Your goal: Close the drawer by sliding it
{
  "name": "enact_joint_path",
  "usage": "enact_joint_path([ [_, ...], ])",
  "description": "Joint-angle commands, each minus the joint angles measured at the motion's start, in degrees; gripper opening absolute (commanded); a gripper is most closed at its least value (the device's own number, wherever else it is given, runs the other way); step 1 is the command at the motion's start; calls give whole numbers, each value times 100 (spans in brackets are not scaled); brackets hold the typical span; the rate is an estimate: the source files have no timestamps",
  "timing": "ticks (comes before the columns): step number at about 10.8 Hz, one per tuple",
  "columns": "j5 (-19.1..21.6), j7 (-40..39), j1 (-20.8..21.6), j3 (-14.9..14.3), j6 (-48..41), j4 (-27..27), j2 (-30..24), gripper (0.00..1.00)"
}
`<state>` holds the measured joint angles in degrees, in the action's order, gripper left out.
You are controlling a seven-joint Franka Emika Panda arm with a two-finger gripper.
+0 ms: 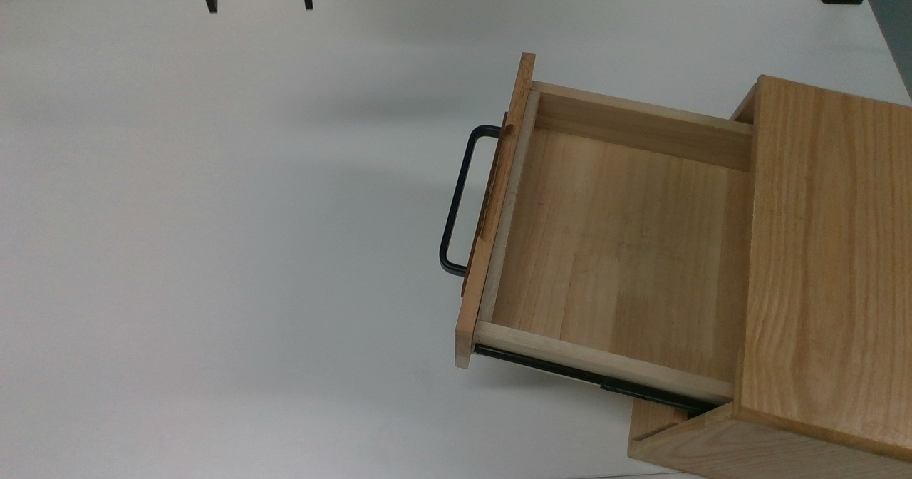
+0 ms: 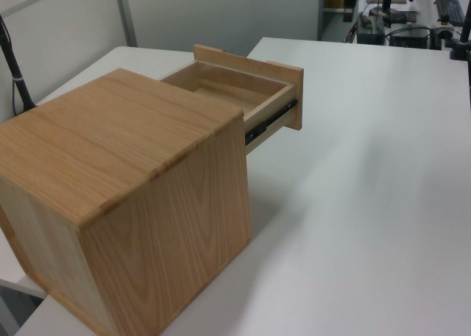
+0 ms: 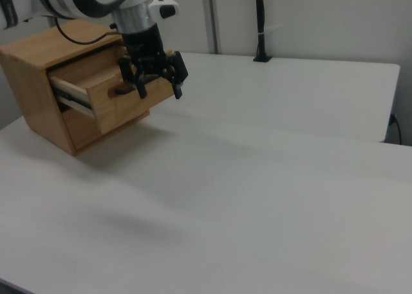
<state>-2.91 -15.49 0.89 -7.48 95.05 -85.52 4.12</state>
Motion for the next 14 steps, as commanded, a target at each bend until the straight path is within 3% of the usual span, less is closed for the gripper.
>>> enact_joint_path([
  [1, 666, 107, 60, -43, 671, -88, 290, 79],
  [2, 1122, 490, 60, -61, 899, -88, 361, 39],
  [3, 1265, 1190, 86, -52, 1145, -79, 405, 8],
  [4, 1284, 1832, 217, -17, 1470, -88, 501, 0],
  [9, 1267, 3365, 911, -17, 2955, -70, 1204, 0],
  [14, 1302, 3939, 1062, 9, 3521, 53, 1521, 0],
])
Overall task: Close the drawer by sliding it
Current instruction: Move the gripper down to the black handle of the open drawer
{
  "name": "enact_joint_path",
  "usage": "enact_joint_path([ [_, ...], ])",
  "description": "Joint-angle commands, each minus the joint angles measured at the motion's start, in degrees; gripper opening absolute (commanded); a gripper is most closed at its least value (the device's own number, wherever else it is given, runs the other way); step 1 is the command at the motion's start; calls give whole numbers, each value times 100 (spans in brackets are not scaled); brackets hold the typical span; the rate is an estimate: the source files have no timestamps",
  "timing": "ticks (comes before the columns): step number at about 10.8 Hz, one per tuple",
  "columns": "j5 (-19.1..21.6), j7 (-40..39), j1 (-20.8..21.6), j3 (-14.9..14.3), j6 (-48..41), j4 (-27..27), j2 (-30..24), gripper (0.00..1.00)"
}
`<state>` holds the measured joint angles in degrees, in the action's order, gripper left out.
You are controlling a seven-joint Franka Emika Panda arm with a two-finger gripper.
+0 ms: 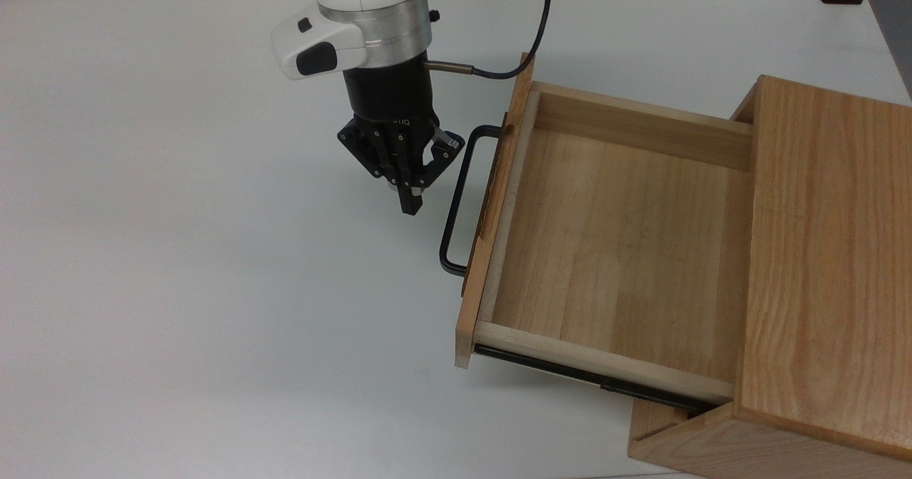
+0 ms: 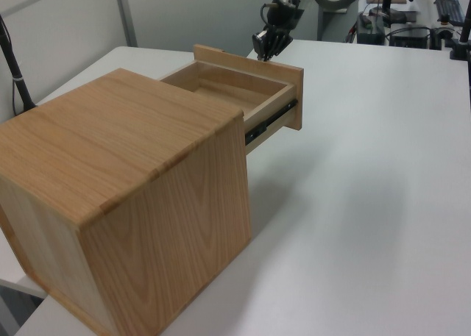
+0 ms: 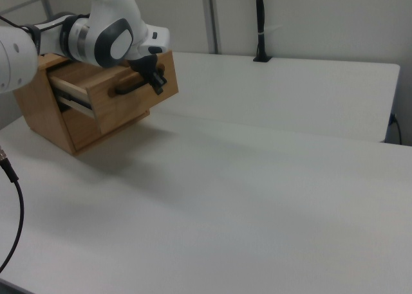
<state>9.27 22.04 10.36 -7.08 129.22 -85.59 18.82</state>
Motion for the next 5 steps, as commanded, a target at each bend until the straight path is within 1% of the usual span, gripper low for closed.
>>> enact_joint_path([
  [1, 93, 196, 125, 48, 112, 60, 113, 0],
  [4, 58, 827, 125, 285, 130, 60, 262, 0],
  [5, 101, 959, 133, 312, 147, 60, 306, 0],
])
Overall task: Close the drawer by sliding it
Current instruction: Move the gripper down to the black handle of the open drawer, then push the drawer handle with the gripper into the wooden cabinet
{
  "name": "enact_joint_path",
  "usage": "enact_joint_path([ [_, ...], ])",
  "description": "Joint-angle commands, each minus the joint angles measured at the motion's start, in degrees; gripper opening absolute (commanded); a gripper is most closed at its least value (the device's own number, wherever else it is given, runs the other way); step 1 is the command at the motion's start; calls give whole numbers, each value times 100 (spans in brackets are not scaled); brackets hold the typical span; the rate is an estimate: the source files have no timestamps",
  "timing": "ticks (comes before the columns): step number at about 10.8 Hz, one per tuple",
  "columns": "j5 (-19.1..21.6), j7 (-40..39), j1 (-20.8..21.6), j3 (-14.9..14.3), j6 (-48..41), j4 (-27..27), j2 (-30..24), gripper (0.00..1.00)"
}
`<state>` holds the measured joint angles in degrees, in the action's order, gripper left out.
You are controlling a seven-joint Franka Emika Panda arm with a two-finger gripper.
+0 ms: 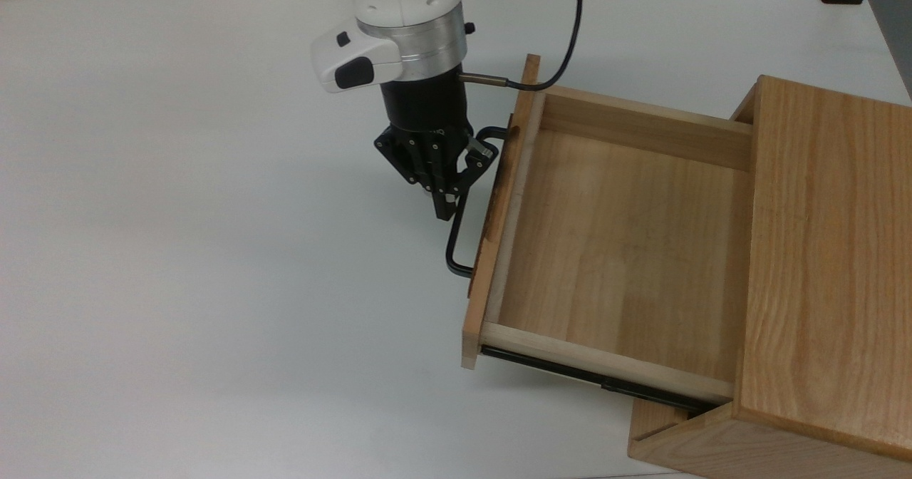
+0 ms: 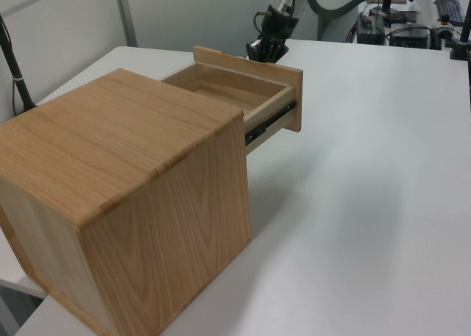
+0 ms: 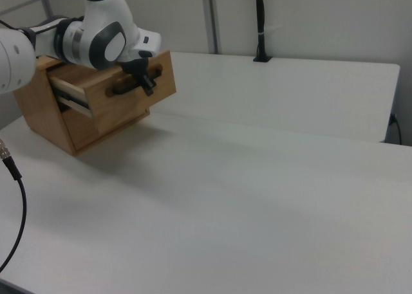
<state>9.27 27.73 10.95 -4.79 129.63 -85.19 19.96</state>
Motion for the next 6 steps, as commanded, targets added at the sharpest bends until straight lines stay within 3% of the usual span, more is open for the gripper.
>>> enact_joint_path([
  [1, 101, 608, 83, 101, 106, 20, 219, 0],
  [6, 57, 1216, 188, 574, 124, 301, 447, 0],
])
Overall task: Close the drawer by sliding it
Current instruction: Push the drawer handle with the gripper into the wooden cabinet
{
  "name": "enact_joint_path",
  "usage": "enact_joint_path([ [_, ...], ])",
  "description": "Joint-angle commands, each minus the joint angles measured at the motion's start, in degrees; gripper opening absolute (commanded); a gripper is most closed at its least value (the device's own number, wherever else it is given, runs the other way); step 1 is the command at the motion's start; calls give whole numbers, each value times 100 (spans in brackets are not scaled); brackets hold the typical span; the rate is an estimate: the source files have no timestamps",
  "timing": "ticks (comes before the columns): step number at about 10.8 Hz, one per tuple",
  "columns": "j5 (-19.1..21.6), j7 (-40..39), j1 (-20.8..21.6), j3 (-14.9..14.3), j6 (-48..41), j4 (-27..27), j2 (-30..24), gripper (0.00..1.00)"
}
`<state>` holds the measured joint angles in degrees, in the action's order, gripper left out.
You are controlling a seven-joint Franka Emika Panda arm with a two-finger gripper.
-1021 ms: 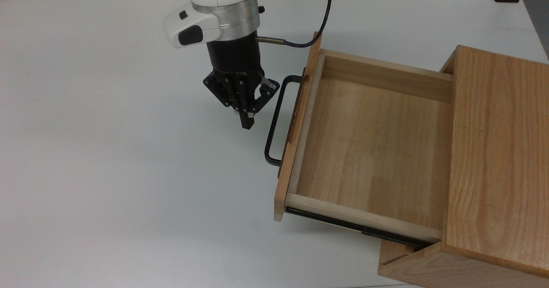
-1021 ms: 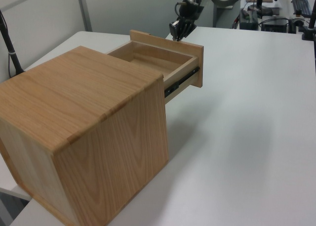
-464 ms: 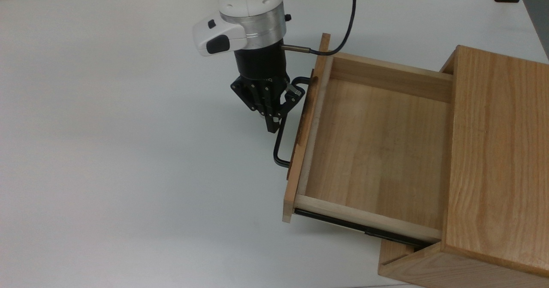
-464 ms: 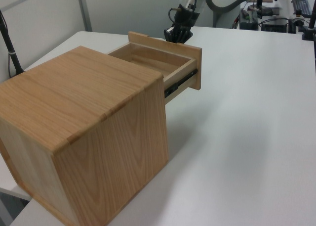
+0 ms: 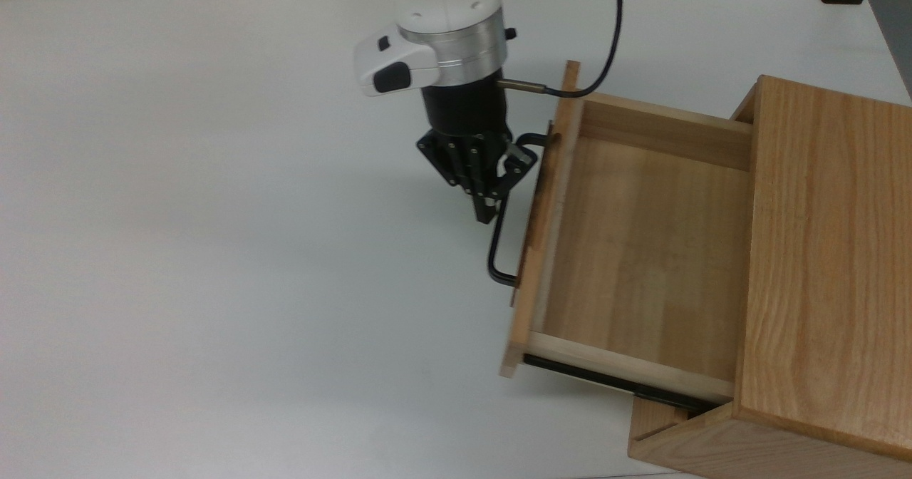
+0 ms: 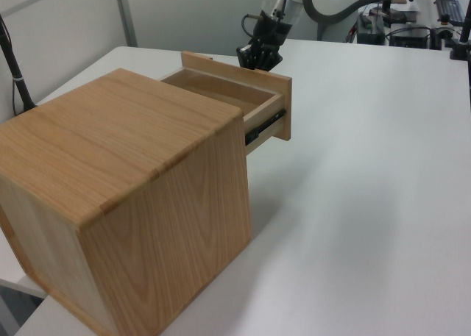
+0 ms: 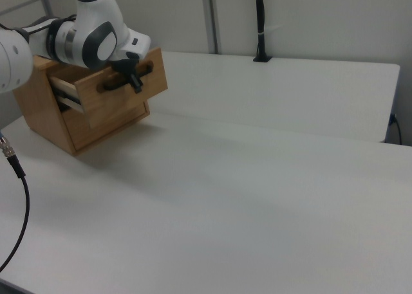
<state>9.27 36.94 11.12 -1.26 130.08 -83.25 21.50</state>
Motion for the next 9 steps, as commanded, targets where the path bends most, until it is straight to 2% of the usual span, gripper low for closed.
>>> enact_joint_path([
  [1, 48, 375, 276, 240, 149, 177, 328, 0],
  [5, 48, 770, 627, 240, 772, 204, 478, 0],
  [9, 4, 947, 874, 240, 1020, 564, 724, 0],
])
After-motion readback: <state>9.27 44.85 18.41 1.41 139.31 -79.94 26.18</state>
